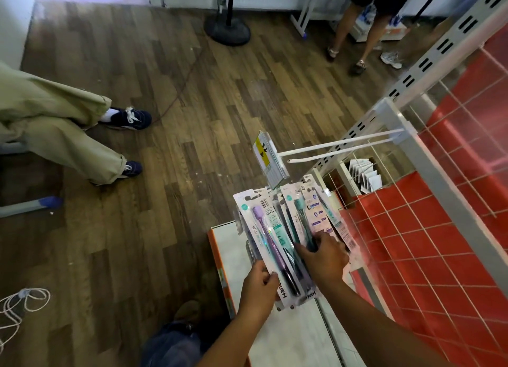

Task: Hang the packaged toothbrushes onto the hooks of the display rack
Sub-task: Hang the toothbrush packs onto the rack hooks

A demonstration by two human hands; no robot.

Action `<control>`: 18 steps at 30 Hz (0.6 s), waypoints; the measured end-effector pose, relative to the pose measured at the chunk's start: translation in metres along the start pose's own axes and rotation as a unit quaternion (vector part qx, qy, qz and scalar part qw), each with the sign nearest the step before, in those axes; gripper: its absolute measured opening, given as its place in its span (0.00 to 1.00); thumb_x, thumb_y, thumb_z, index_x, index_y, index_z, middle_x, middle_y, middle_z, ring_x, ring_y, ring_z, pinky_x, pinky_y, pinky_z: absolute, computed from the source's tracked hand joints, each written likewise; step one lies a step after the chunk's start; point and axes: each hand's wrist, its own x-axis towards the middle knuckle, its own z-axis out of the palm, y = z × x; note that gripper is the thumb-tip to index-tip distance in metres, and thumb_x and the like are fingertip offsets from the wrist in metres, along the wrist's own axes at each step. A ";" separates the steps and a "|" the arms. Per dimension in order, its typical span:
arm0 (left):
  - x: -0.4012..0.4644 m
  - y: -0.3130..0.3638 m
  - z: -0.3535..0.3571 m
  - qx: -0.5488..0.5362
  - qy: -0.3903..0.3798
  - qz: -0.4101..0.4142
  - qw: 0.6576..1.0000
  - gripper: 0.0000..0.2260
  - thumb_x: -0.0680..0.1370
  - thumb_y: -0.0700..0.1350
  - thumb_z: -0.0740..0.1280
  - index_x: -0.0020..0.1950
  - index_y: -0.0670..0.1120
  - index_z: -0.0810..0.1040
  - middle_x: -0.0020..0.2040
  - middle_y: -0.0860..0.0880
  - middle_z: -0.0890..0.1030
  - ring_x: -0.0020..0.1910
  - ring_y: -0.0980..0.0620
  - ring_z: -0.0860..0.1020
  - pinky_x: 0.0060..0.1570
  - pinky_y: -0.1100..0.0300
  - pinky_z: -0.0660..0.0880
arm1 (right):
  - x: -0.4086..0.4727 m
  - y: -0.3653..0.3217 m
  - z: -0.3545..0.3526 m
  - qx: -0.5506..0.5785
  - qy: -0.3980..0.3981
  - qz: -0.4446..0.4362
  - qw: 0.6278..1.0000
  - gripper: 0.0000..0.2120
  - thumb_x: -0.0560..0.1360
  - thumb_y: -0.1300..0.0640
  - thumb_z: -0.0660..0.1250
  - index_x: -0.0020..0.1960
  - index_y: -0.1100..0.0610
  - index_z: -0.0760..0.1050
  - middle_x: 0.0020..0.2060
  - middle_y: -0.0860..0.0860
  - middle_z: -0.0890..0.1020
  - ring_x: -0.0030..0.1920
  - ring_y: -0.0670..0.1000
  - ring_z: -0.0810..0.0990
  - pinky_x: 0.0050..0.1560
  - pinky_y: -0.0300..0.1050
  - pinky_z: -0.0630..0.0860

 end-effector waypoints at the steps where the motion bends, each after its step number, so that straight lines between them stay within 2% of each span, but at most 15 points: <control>1: -0.001 0.001 -0.001 -0.003 -0.002 -0.001 1.000 0.10 0.80 0.38 0.59 0.58 0.50 0.70 0.51 0.46 0.80 0.43 0.51 0.79 0.40 0.61 0.78 | -0.001 0.001 -0.001 0.006 -0.002 0.002 1.000 0.20 0.69 0.43 0.70 0.54 0.53 0.72 0.51 0.51 0.77 0.56 0.54 0.71 0.58 0.52 0.65; 3: -0.003 0.004 -0.003 -0.011 -0.005 -0.004 1.000 0.10 0.79 0.36 0.59 0.55 0.50 0.70 0.48 0.45 0.80 0.42 0.50 0.79 0.41 0.57 0.78 | -0.003 0.002 -0.004 0.023 -0.005 0.010 1.000 0.20 0.68 0.42 0.71 0.52 0.53 0.71 0.50 0.50 0.75 0.55 0.53 0.72 0.59 0.52 0.65; 5: -0.005 0.007 -0.003 -0.029 -0.006 -0.009 1.000 0.12 0.79 0.34 0.59 0.55 0.50 0.71 0.46 0.46 0.80 0.45 0.47 0.80 0.45 0.51 0.78 | -0.006 0.001 -0.008 0.053 -0.013 0.020 0.998 0.21 0.68 0.43 0.72 0.53 0.52 0.69 0.51 0.51 0.73 0.53 0.53 0.72 0.60 0.53 0.67; 8: -0.008 0.013 -0.003 -0.049 -0.008 -0.015 0.999 0.14 0.77 0.31 0.59 0.54 0.50 0.70 0.45 0.50 0.79 0.44 0.51 0.78 0.44 0.54 0.76 | -0.012 -0.002 -0.017 0.110 -0.028 0.025 0.993 0.24 0.68 0.48 0.73 0.57 0.54 0.67 0.54 0.52 0.68 0.53 0.54 0.74 0.56 0.54 0.75; 10: -0.011 0.017 -0.003 -0.051 -0.012 -0.018 0.998 0.15 0.76 0.30 0.60 0.53 0.49 0.70 0.44 0.51 0.78 0.43 0.53 0.77 0.44 0.55 0.76 | -0.016 -0.002 -0.022 0.125 -0.018 0.020 0.992 0.26 0.69 0.50 0.73 0.61 0.57 0.66 0.57 0.54 0.67 0.54 0.54 0.74 0.55 0.51 0.76; 13: -0.016 0.022 -0.003 -0.058 -0.025 -0.024 0.998 0.17 0.74 0.28 0.62 0.52 0.50 0.70 0.43 0.50 0.77 0.41 0.54 0.76 0.37 0.61 0.75 | -0.021 -0.001 -0.024 0.156 -0.003 0.018 0.988 0.28 0.68 0.52 0.74 0.63 0.56 0.66 0.60 0.55 0.68 0.56 0.55 0.74 0.56 0.51 0.76; 18: -0.020 0.029 -0.005 -0.057 -0.028 -0.051 0.997 0.18 0.74 0.27 0.62 0.53 0.49 0.68 0.43 0.50 0.76 0.42 0.54 0.75 0.46 0.53 0.76 | -0.028 -0.004 -0.027 0.154 -0.004 0.043 0.987 0.34 0.69 0.50 0.73 0.70 0.56 0.62 0.65 0.55 0.64 0.62 0.55 0.71 0.59 0.49 0.73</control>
